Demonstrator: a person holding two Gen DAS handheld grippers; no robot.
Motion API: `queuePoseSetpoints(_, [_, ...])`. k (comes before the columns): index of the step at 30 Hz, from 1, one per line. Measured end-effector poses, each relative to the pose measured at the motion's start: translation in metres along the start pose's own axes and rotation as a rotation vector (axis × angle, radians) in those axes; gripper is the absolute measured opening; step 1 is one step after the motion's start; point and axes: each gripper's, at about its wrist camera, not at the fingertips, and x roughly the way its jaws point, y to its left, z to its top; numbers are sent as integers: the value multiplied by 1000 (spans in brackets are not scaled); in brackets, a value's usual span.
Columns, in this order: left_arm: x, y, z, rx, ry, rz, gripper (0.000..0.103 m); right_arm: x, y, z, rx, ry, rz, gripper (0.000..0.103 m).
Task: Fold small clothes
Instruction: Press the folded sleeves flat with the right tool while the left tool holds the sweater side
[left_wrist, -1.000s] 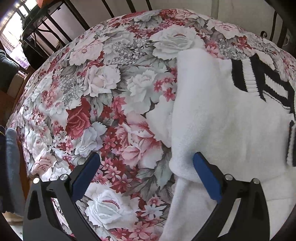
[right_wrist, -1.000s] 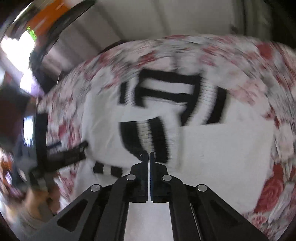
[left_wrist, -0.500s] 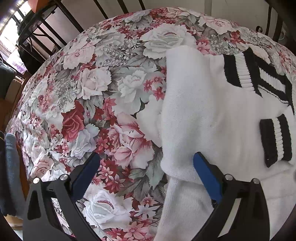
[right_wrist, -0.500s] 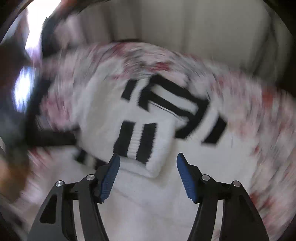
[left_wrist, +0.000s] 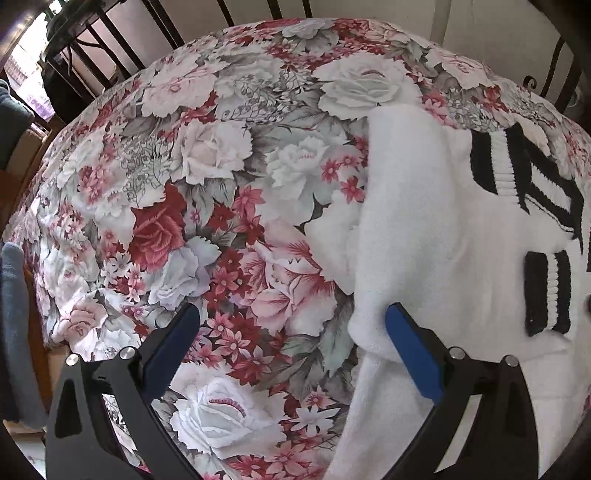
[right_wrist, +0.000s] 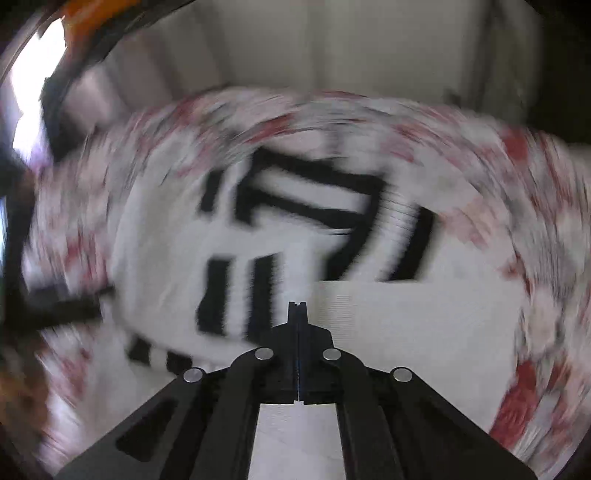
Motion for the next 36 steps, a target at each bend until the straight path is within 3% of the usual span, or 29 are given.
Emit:
queuePoseSetpoints(2, [-2,-7,-1,18,-11,28,98,-10,-34,3,148,-3,59,0])
queuePoseSetpoints(4, [0,-13,1,29,-8,28,98,-14,-45,4,167,-14,109,5])
queuePoseSetpoints(5, [-1,-17,0,34,-8,28,98,-14,-35,4,101,-18,92,5])
queuePoseSetpoints(6, [-1,-22,-1,46,-11,37,98,-12,-23,4,40,-16,71,13])
queuePoseSetpoints(7, [-2,-24,-2,56,-15,46,98,-7,0,1,-54,-5,64,33])
queuePoseSetpoints(8, [-2,-26,-4,68,-20,53,98,-2,15,0,-116,1,67,42])
queuePoseSetpoints(9, [-2,-28,-5,80,-24,58,98,2,35,-4,-198,-4,46,45])
queuePoseSetpoints(12, [-2,-28,-7,93,-23,48,98,18,79,-14,-381,-26,-30,45])
queuePoseSetpoints(17, [0,-19,-11,82,-5,1,98,46,88,-21,-399,-1,-77,44])
queuePoseSetpoints(19, [-1,-16,-11,73,0,-7,98,46,81,-16,-362,0,-55,36])
queuePoseSetpoints(21, [0,-14,-9,63,0,-5,98,39,65,-8,-251,13,35,16])
queuePoseSetpoints(22, [0,-13,-9,58,0,-3,98,31,55,-6,-202,4,51,12])
queuePoseSetpoints(29, [-1,-19,-2,48,-3,10,98,-21,-17,4,102,-61,179,11])
queuePoseSetpoints(34, [-1,-36,-6,88,-14,43,98,-20,-81,-8,322,-10,200,11])
queuePoseSetpoints(36, [0,-40,-7,103,-20,65,98,-10,-101,-14,408,35,218,17])
